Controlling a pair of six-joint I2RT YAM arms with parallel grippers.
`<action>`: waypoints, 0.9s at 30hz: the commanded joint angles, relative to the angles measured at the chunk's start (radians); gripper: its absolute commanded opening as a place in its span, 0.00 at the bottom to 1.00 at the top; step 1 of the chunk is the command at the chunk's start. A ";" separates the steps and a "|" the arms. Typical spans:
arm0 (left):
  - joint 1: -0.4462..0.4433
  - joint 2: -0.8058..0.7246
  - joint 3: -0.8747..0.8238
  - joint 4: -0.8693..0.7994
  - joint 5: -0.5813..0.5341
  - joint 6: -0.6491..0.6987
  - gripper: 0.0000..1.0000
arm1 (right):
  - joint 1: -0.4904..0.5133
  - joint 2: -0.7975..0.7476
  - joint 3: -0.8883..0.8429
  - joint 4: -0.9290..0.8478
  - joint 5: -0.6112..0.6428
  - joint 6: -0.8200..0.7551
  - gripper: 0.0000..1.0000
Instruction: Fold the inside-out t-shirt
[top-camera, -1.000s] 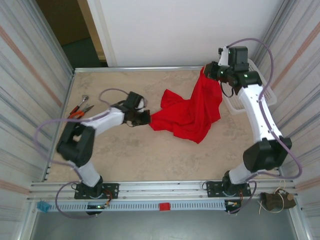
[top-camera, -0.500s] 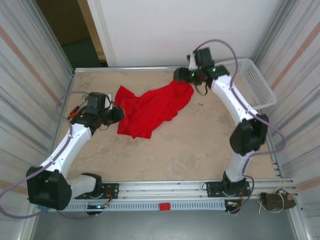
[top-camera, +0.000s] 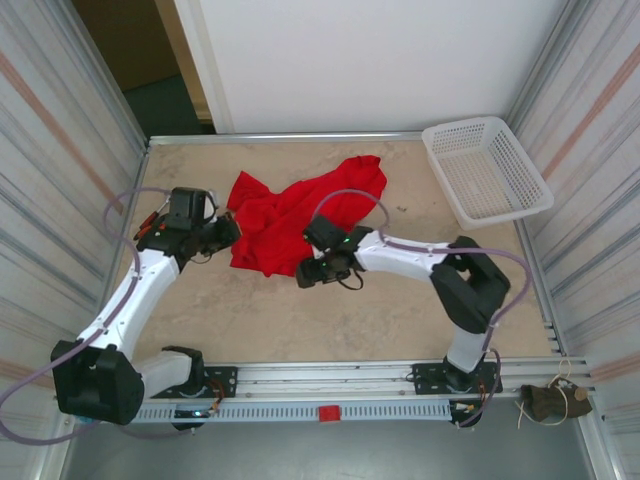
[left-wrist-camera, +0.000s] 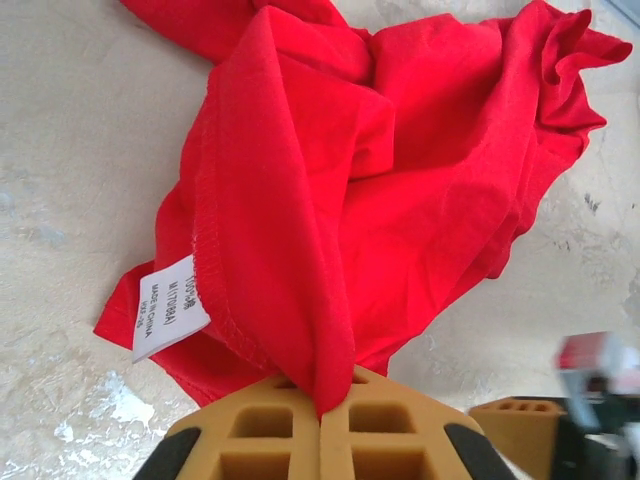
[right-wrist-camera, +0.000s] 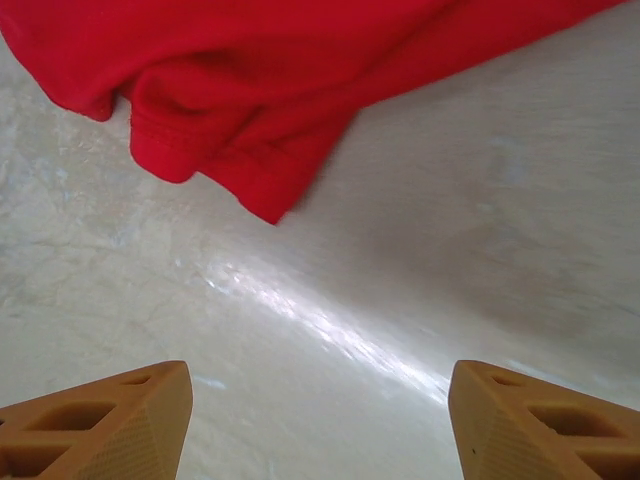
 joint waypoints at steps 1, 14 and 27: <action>0.014 -0.034 0.045 -0.029 -0.022 -0.010 0.00 | 0.022 0.068 0.092 0.038 0.041 0.038 0.67; 0.034 -0.050 0.068 -0.048 0.005 -0.010 0.00 | 0.018 0.263 0.220 0.022 0.080 0.054 0.33; 0.237 0.023 0.389 -0.063 0.196 0.042 0.00 | -0.380 -0.418 0.320 -0.162 -0.093 -0.060 0.00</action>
